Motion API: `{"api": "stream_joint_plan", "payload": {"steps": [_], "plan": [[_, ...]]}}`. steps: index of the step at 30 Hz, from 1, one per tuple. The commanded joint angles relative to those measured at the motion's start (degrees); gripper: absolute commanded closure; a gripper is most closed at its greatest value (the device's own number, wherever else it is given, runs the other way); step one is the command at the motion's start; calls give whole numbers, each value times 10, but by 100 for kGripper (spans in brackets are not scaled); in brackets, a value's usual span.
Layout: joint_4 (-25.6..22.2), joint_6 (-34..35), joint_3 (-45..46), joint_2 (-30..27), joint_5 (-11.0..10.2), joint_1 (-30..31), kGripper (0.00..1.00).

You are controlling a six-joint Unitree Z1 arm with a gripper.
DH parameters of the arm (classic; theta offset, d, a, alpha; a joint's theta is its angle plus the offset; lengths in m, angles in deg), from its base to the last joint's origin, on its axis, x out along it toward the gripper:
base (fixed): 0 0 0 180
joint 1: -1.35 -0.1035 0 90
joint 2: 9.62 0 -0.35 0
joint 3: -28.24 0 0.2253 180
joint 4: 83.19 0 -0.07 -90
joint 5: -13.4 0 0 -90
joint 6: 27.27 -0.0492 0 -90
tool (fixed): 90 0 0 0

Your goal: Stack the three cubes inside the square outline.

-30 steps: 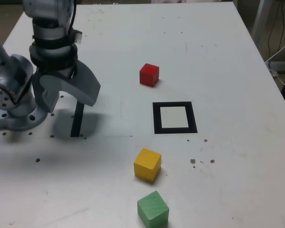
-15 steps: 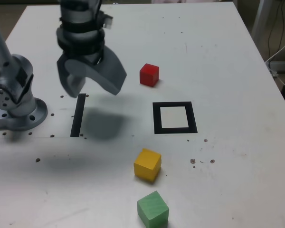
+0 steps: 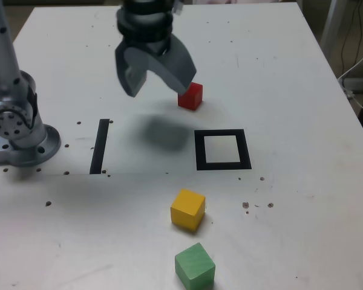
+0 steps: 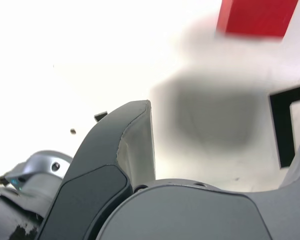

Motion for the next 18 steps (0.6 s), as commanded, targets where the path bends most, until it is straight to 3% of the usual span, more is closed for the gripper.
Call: {"api": "stream_joint_plan", "payload": {"steps": [1,8,18], "plan": [[1,-13,-15,24,-3,-16,1],[13,-42,-62,93,-19,-58,2],[21,-57,-100,154,-20,-67,6]]}}
